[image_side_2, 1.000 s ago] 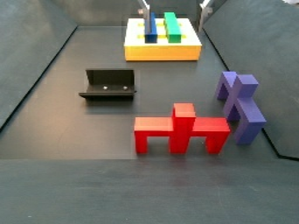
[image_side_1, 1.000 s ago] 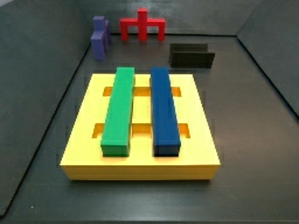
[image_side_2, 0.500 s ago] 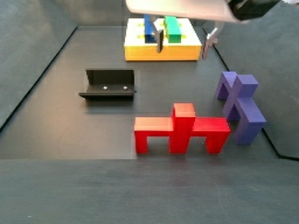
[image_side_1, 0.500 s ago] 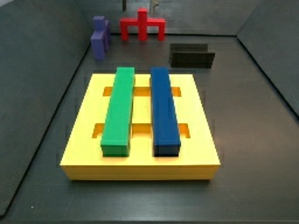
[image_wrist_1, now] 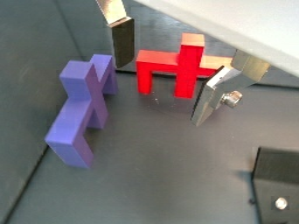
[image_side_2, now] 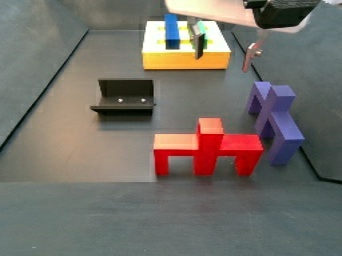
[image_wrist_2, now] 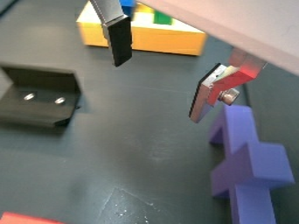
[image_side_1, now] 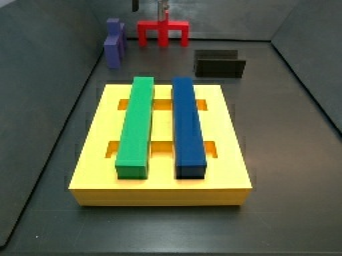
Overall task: Pick up the purple object. Move up. Move to above the board. Insert the purple object.
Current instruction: Pick up the purple object.
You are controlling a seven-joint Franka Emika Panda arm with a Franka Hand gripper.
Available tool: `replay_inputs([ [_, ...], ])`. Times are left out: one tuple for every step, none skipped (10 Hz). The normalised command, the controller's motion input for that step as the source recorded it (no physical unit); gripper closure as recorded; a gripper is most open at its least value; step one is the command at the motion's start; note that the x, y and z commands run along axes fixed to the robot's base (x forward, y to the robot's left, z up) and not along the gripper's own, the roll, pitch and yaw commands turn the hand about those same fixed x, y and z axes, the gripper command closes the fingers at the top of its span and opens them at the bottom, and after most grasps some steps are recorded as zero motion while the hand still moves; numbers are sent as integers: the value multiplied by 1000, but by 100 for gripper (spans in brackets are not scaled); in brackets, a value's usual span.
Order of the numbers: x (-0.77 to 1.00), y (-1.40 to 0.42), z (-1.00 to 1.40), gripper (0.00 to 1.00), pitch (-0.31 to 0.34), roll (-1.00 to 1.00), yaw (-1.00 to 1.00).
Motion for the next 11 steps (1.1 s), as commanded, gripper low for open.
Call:
replay_inputs([
  [-417, 114, 0, 0, -37, 0, -780],
  [-400, 126, 0, 0, -60, -14, -703],
  [-391, 114, 0, 0, -63, -23, -709],
  [-394, 100, 0, 0, -56, -13, -729],
  [-391, 86, 0, 0, -44, -6, -751],
  [-400, 146, 0, 0, -77, -86, -620],
  [-406, 163, 0, 0, -79, -99, -591],
  [-303, 146, 0, 0, -77, -80, -651],
  [-149, 194, 0, 0, -50, -77, -660],
  [-43, 206, 0, 0, -44, -101, -660],
  [-9, 183, -17, 0, -49, -123, -669],
])
